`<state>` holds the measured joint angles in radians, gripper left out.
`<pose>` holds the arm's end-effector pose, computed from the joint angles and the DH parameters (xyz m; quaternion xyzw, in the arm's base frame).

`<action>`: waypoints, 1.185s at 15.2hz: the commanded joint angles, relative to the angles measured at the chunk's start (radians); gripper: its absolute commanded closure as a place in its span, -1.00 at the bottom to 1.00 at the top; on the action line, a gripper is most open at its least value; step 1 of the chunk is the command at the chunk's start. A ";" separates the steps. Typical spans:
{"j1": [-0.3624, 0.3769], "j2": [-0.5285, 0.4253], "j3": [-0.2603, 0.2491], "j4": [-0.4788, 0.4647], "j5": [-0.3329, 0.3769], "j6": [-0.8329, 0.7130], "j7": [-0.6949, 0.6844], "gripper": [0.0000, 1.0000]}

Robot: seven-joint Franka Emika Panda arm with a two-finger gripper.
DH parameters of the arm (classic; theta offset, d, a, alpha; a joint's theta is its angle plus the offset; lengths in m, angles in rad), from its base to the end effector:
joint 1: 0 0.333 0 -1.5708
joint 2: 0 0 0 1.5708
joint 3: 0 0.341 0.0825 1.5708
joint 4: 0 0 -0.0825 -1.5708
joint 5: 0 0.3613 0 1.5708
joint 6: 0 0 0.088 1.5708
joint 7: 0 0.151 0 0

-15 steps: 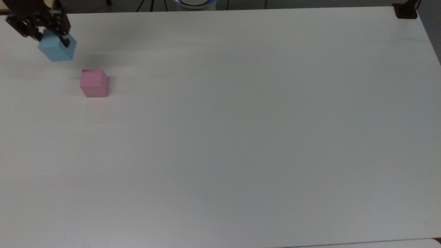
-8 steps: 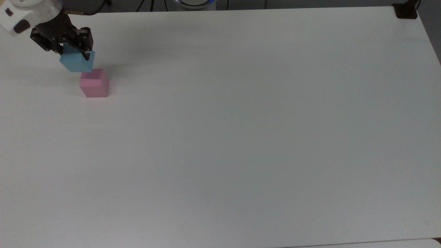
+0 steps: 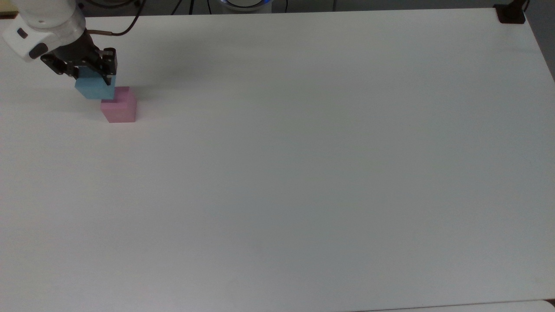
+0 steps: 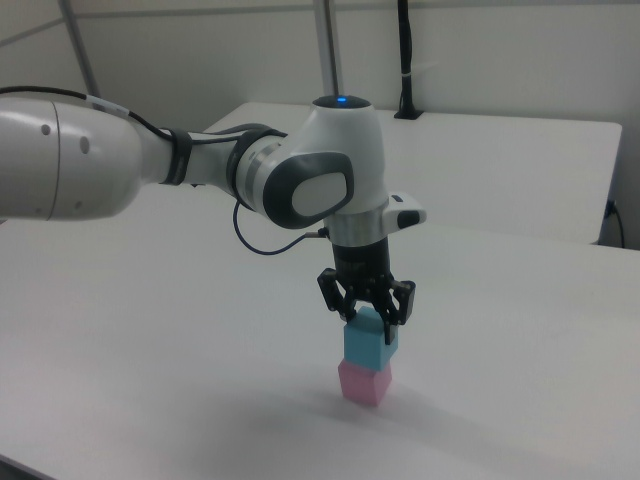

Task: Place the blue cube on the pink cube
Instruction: 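Set the light-blue cube on the pink cube and open the gripper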

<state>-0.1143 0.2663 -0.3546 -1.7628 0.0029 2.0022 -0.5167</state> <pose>0.5529 -0.2639 0.4105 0.9986 0.0288 -0.0256 0.0367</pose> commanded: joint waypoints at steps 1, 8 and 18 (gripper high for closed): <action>-0.001 -0.013 0.023 -0.038 -0.027 0.035 0.052 0.20; 0.001 -0.004 0.045 -0.044 -0.029 0.035 0.052 -0.01; -0.011 -0.030 0.048 -0.032 -0.038 -0.014 0.057 -1.00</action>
<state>-0.1186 0.2749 -0.3157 -1.7855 -0.0115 2.0130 -0.4852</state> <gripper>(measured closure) 0.000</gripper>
